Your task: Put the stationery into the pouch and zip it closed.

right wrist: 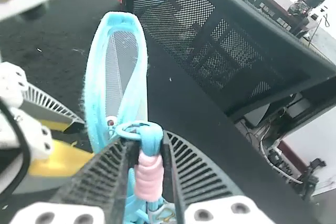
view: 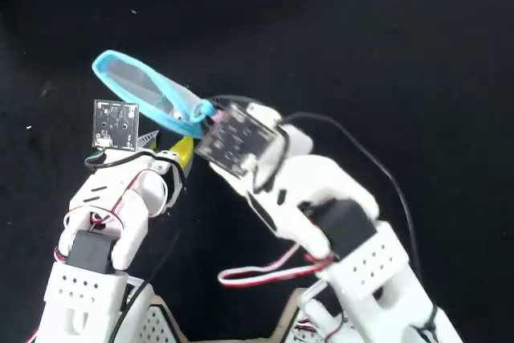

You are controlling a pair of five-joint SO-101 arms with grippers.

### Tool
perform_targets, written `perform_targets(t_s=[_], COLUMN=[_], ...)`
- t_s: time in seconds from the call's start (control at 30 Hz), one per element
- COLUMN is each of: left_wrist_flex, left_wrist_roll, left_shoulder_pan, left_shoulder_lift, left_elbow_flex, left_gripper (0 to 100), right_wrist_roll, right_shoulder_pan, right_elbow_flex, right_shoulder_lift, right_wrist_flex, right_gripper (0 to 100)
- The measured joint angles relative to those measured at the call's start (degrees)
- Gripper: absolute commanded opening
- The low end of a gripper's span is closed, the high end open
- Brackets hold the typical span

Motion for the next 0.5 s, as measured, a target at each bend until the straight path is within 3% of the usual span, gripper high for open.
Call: perform_targets(t_s=[0.37, 0.5], left_wrist_flex=[-1.58, 3.25], left_wrist_roll=[0.00, 0.00], left_shoulder_pan=[-1.14, -1.14], left_shoulder_lift=[-3.43, -11.43], left_elbow_flex=[0.00, 0.00], left_gripper=[21, 27], right_wrist_roll=[7.30, 10.55], right_shoulder_pan=[0.00, 0.00], right_elbow_flex=[-21.54, -26.81], right_shoulder_lift=[15.82, 19.78], right_wrist_flex=[11.25, 15.74], right_gripper=[1.1, 1.1])
